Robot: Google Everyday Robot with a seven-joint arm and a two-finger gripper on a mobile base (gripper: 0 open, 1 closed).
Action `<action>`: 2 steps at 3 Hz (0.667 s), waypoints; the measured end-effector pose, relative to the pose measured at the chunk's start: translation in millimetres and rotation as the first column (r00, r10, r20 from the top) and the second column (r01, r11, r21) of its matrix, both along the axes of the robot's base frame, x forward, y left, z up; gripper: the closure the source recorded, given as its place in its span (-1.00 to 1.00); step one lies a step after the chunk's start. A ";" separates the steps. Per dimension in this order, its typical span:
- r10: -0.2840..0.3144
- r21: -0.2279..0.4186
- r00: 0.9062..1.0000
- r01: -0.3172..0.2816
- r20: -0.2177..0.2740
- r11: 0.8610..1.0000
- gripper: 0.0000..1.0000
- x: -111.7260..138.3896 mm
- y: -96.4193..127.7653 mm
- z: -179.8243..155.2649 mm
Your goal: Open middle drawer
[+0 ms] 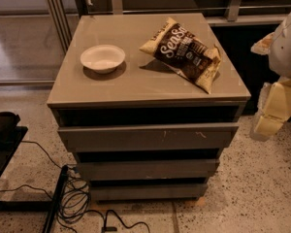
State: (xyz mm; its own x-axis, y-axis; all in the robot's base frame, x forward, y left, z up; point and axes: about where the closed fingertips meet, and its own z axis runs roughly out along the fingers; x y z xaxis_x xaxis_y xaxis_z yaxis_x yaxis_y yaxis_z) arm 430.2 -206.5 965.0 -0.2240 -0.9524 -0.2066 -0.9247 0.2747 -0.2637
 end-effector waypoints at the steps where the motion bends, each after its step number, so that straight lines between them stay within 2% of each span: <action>1: 0.057 0.024 0.998 -0.056 -0.039 0.998 -1.00 -14.8 13.4 -45.6; 2: 0.152 0.059 0.986 -0.148 -0.065 0.987 -1.00 -26.5 20.9 -100.5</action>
Offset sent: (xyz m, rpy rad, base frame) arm -0.0393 0.0275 -0.1693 0.0936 0.0989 0.2780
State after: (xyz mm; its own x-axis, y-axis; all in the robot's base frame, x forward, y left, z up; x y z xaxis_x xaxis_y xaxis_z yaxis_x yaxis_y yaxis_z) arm 403.7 -185.6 864.6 -0.0946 -0.9642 -0.2476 -0.9719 0.1433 -0.1866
